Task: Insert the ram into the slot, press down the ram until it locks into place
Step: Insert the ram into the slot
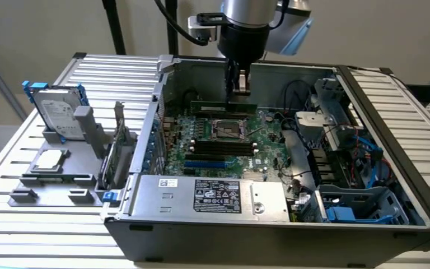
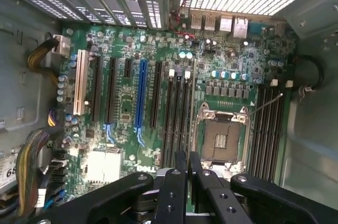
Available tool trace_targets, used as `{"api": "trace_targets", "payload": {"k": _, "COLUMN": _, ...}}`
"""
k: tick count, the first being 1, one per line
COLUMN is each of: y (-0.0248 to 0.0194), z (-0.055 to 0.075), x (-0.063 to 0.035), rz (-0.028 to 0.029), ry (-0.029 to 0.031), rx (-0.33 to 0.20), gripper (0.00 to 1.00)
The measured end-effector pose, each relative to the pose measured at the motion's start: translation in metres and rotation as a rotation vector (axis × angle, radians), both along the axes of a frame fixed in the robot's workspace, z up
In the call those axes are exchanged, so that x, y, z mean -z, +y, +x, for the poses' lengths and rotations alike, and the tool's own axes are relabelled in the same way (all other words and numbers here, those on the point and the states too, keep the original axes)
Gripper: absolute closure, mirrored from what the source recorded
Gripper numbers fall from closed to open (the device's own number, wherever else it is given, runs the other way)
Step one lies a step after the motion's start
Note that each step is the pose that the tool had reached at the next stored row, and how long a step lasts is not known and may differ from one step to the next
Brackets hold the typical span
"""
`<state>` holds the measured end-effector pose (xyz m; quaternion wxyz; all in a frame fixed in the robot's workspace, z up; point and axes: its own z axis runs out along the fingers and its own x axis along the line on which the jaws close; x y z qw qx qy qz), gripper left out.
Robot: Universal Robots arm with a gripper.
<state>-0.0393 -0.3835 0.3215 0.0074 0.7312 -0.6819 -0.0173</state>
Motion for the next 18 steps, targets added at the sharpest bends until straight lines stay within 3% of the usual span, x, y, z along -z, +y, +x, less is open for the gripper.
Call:
{"api": "trace_targets", "payload": {"k": 4, "y": -0.0022, "z": 0.005, "x": 0.0072, "rz": -0.0021, "ry": 0.0001, "rx": 0.000, "gripper": 0.87}}
{"api": "trace_targets", "payload": {"k": 11, "y": -0.0162, "z": 0.005, "x": 0.0201, "rz": -0.0018, "ry": -0.0010, "rx": 0.002, "gripper": 0.87}}
{"api": "trace_targets", "payload": {"k": 18, "y": -0.0171, "z": 0.005, "x": 0.0327, "rz": -0.0025, "ry": -0.0011, "rx": 0.018, "gripper": 0.87}}
